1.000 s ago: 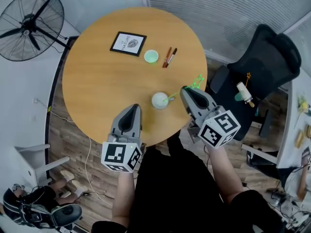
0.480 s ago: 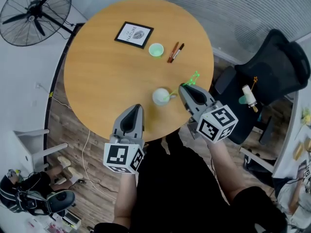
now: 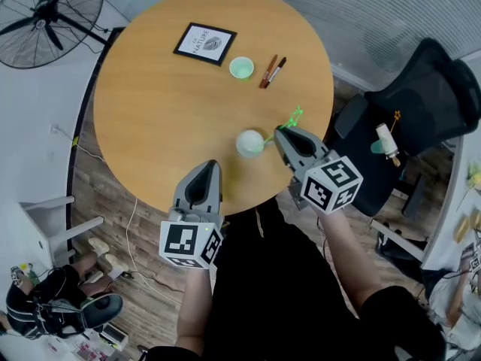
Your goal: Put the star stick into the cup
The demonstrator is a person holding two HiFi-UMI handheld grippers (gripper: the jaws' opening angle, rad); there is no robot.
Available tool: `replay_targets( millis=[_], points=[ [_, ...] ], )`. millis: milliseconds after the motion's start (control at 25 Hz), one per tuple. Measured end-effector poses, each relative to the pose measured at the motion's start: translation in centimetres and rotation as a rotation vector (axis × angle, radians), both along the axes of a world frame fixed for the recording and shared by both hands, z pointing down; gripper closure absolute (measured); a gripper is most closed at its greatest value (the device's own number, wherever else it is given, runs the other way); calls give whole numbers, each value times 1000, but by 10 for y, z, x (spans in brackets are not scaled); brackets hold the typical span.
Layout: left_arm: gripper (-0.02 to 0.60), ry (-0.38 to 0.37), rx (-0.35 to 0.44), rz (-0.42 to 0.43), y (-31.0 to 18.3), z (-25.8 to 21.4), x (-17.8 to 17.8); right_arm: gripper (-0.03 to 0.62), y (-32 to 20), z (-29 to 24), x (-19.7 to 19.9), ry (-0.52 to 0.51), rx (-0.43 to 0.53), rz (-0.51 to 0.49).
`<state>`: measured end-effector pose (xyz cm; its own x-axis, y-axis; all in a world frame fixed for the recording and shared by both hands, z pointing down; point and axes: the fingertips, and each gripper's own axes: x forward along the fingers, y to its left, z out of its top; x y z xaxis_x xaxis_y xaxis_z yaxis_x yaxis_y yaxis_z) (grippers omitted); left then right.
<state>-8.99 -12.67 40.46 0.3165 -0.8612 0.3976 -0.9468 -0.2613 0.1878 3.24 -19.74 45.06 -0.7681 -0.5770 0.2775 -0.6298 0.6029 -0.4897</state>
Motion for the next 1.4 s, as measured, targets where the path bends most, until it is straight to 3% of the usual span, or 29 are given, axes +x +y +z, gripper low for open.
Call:
replay_targets(
  millis=[1400],
  points=[
    [583, 48, -67, 50, -26, 34, -13, 568, 3, 65, -22, 70, -159, 10]
  ],
)
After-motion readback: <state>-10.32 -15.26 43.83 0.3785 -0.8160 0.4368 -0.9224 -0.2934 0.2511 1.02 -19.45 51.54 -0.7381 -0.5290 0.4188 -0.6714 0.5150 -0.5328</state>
